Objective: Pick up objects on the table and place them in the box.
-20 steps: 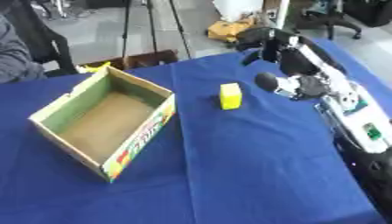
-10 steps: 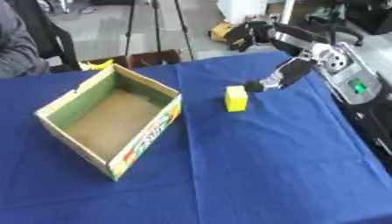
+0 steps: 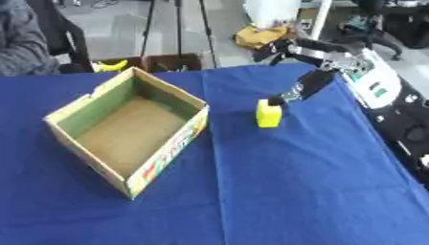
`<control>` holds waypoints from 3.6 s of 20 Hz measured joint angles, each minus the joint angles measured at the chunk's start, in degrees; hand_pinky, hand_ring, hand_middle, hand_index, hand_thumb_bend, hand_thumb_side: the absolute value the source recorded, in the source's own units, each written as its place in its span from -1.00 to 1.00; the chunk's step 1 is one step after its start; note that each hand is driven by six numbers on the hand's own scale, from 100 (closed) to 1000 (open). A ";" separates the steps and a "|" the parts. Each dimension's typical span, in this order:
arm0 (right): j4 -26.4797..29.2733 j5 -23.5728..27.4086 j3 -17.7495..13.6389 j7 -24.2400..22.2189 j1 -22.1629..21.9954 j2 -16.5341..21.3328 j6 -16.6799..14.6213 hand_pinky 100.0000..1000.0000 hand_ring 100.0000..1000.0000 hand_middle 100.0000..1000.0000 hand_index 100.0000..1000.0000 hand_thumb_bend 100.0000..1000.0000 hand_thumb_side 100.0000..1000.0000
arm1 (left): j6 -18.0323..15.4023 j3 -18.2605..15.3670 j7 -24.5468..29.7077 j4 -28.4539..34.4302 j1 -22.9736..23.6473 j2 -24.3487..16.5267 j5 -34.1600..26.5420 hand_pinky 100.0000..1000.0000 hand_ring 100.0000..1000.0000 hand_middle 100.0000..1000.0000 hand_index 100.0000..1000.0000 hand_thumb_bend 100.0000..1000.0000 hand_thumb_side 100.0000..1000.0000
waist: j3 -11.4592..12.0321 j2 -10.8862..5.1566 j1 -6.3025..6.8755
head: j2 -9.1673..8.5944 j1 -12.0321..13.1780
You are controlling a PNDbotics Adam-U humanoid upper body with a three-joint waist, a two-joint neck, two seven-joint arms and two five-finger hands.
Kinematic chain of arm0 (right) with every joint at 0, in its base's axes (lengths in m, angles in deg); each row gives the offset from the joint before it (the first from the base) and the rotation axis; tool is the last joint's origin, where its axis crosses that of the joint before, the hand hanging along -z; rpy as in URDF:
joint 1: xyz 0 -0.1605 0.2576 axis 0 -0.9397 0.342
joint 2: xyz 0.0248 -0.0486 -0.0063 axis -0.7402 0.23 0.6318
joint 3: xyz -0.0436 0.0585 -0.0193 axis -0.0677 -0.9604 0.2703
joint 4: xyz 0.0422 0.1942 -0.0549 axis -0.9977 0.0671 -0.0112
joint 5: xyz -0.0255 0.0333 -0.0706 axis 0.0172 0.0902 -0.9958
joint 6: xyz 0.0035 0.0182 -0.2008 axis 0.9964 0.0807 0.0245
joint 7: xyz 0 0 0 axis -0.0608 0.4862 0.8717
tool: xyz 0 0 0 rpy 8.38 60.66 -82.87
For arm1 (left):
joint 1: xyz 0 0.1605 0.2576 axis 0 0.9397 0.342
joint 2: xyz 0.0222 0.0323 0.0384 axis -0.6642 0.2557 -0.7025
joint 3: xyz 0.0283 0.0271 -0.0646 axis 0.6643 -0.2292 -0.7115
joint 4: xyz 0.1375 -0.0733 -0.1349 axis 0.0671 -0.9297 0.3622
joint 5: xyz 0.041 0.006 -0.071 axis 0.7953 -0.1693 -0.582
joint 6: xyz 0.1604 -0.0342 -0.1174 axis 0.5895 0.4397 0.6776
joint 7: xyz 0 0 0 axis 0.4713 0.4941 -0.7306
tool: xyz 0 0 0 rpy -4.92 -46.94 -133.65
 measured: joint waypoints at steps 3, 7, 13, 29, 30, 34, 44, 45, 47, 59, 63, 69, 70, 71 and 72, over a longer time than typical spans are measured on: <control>-4.68 -2.86 0.04 -0.55 1.98 0.00 0.55 0.61 0.84 0.77 0.75 0.26 -0.31 | 0.03 0.25 0.18 0.01 -0.08 -0.01 -0.03 0.03 0.19 0.12 0.31 -0.53 0.56 | 0.89 0.10 -0.27 | -0.43 -0.78; -11.25 -6.90 0.85 -0.18 3.48 0.00 0.18 0.62 0.84 0.76 0.75 0.27 -0.37 | 0.07 0.35 0.42 0.05 -0.10 -0.01 -0.11 0.03 0.19 0.12 0.31 -0.53 0.57 | 1.49 0.39 -0.12 | -0.85 -1.74; -18.58 -12.90 3.04 1.93 4.44 -0.08 -1.93 0.61 0.81 0.73 0.74 0.27 -0.41 | 0.12 0.54 0.62 0.16 -0.10 -0.01 -0.24 0.03 0.19 0.12 0.31 -0.53 0.57 | 1.75 0.51 0.27 | -0.98 -2.25; -21.74 -29.26 3.00 7.89 5.55 -4.17 -7.30 0.44 0.63 0.11 0.17 -0.06 -0.35 | 0.27 0.68 0.80 0.28 -0.08 0.00 -0.41 0.03 0.19 0.12 0.32 -0.54 0.58 | 1.88 0.56 0.76 | -1.21 -2.79; -21.76 -30.10 2.82 8.55 5.59 -4.38 -7.72 0.42 0.62 0.03 0.10 -0.10 -0.40 | 0.27 0.68 0.80 0.28 -0.07 0.00 -0.41 0.03 0.19 0.12 0.32 -0.54 0.58 | 1.76 0.56 0.76 | -1.22 -2.80; -22.06 -33.75 2.08 11.39 6.18 -4.78 -9.11 0.34 0.56 -0.16 -0.06 -0.39 -0.56 | 0.27 0.68 0.80 0.28 -0.05 0.00 -0.41 0.03 0.19 0.12 0.32 -0.54 0.58 | 1.60 0.55 0.75 | -1.23 -2.91; -16.99 -41.63 0.96 20.03 7.96 -6.89 -14.45 0.30 0.48 -0.35 -0.24 -1.00 -0.85 | 0.26 0.67 0.80 0.28 0.07 0.00 -0.41 0.03 0.20 0.12 0.32 -0.54 0.58 | 1.33 0.34 0.78 | -1.35 -2.92; -15.61 -41.66 1.30 20.84 8.63 -7.12 -15.25 0.30 0.48 -0.36 -0.24 -1.00 -0.85 | 0.26 0.67 0.80 0.28 0.09 0.00 -0.41 0.03 0.20 0.12 0.32 -0.54 0.58 | 1.38 0.23 0.71 | -1.35 -2.92; -12.79 -41.64 2.13 21.99 10.17 -7.68 -16.74 0.31 0.47 -0.36 -0.25 -1.00 -0.84 | 0.26 0.67 0.80 0.28 0.25 0.00 -0.41 0.03 0.20 0.12 0.32 -0.54 0.58 | 1.47 -0.04 0.57 | -1.35 -2.92; -11.92 -38.76 6.93 18.32 22.95 -17.80 -18.33 0.33 0.50 -0.36 -0.24 -0.95 -0.74 | 0.31 1.11 1.44 0.27 0.97 0.00 -0.68 0.03 0.20 0.12 0.32 -0.54 0.58 | 4.77 -0.88 1.02 | -1.32 -4.61; -15.01 -38.97 7.62 16.96 23.79 -21.28 -16.98 0.34 0.52 -0.30 -0.17 -0.94 -0.71 | 0.38 1.60 1.96 0.27 0.95 0.05 -1.01 0.03 0.20 0.12 0.32 -0.54 0.58 | 6.13 -0.87 1.49 | -1.40 -5.30; -17.94 -41.07 9.38 14.78 23.72 -25.38 -14.79 0.49 0.68 0.25 0.45 0.09 -0.19 | 0.48 2.04 2.53 0.27 0.92 0.44 -1.42 0.03 0.20 0.12 0.32 -0.54 0.57 | 7.12 -0.64 2.15 | -1.90 -5.74; -17.96 -41.36 9.79 14.38 23.72 -25.84 -14.39 0.51 0.70 0.33 0.50 0.13 -0.20 | 0.52 2.09 2.59 0.27 0.92 0.60 -1.52 0.03 0.20 0.12 0.32 -0.54 0.58 | 7.12 -0.63 2.19 | -1.90 -5.76; -17.95 -41.62 10.19 13.95 23.68 -26.20 -13.96 0.58 0.77 0.52 0.63 0.26 -0.26 | 0.53 2.10 2.62 0.27 0.91 0.61 -1.57 0.03 0.20 0.11 0.32 -0.54 0.58 | 7.09 -0.61 2.21 | -1.90 -5.77; -17.85 -41.85 10.53 13.55 23.65 -26.41 -13.56 0.60 0.79 0.58 0.66 0.29 -0.29 | 0.54 2.10 2.63 0.27 0.91 0.61 -1.59 0.03 0.20 0.11 0.32 -0.54 0.58 | 7.02 -0.58 2.21 | -1.91 -5.77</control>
